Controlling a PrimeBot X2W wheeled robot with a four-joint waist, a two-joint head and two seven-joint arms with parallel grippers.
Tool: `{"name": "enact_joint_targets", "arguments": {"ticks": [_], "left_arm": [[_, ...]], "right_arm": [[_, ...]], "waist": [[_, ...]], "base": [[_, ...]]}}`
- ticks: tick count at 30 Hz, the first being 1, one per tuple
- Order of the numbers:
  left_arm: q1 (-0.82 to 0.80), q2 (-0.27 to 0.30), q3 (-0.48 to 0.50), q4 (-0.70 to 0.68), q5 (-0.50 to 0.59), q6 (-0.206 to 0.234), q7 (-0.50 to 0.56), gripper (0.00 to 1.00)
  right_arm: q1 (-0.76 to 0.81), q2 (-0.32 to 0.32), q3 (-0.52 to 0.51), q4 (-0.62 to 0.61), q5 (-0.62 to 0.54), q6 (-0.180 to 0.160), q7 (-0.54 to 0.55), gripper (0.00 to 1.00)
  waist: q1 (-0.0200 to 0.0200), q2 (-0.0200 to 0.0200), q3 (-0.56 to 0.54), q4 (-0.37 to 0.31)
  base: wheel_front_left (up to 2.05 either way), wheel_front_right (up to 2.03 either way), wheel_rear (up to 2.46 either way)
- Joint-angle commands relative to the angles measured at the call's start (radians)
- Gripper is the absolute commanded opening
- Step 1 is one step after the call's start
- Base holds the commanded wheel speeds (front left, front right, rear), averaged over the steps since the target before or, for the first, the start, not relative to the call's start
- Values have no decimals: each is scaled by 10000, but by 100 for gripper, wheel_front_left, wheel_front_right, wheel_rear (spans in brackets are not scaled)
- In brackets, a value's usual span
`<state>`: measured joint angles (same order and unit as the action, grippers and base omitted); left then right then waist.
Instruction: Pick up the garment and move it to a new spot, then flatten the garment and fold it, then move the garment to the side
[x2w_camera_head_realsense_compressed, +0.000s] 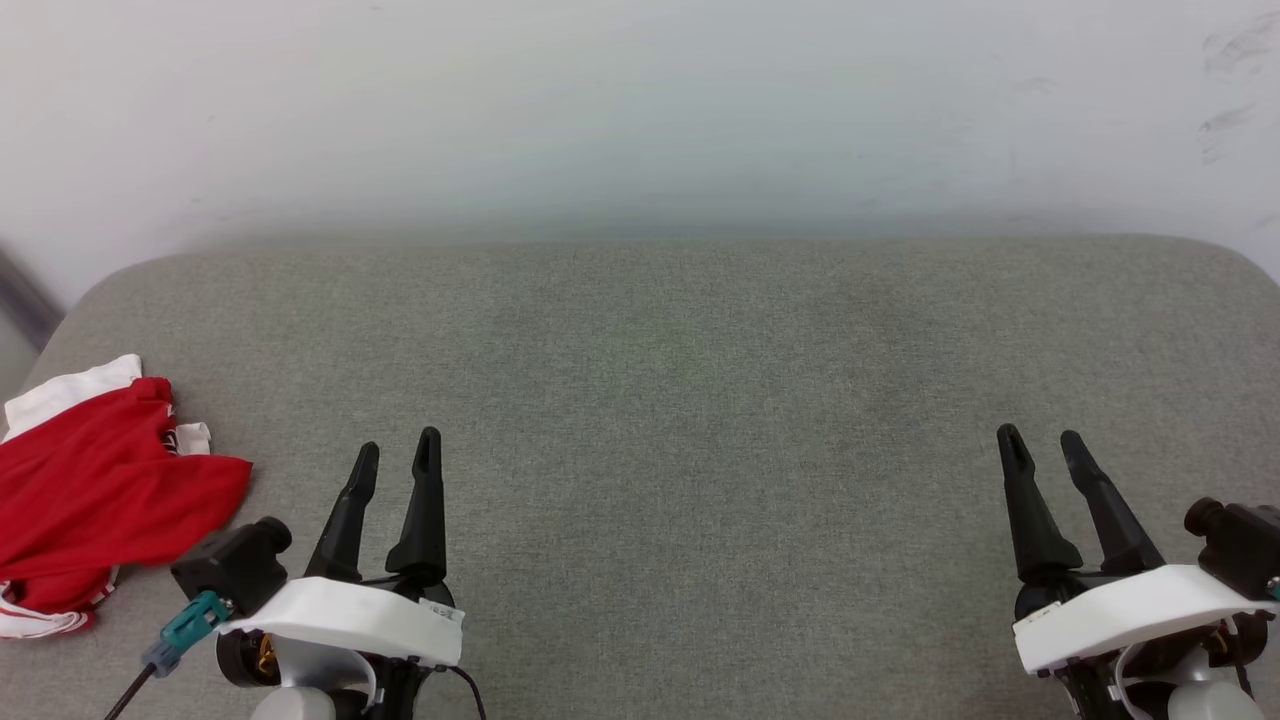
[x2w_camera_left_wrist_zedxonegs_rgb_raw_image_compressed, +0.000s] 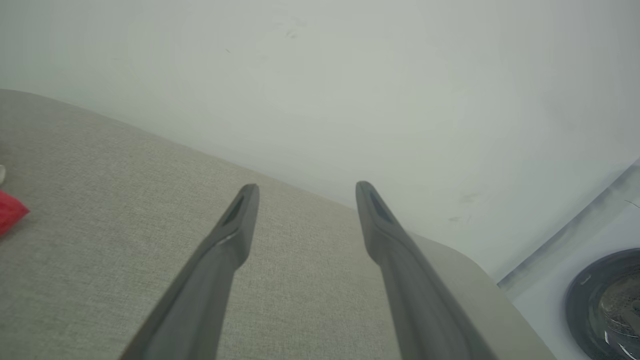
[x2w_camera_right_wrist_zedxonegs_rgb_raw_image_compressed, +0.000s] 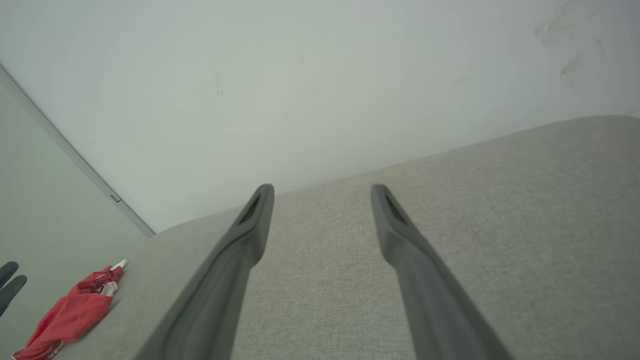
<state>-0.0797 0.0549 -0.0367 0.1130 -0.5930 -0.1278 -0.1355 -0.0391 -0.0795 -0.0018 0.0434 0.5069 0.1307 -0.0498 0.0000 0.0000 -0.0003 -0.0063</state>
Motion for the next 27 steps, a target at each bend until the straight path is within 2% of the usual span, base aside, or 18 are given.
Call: {"name": "enact_joint_targets", "arguments": {"ticks": [1,27], "left_arm": [[3,67,-29,-81,323,-30,-89,100],[74,151,-171,138,3176,22,-721,100]], "right_arm": [[-25,-75,24,-177,-327,0,43,100],[232,217,-263,-675,-3328,-1,330,100]], "waist": [[0,0,-1,-5],[0,0,-4,-64]], "base": [[0,0,0],[0,0,0]]}}
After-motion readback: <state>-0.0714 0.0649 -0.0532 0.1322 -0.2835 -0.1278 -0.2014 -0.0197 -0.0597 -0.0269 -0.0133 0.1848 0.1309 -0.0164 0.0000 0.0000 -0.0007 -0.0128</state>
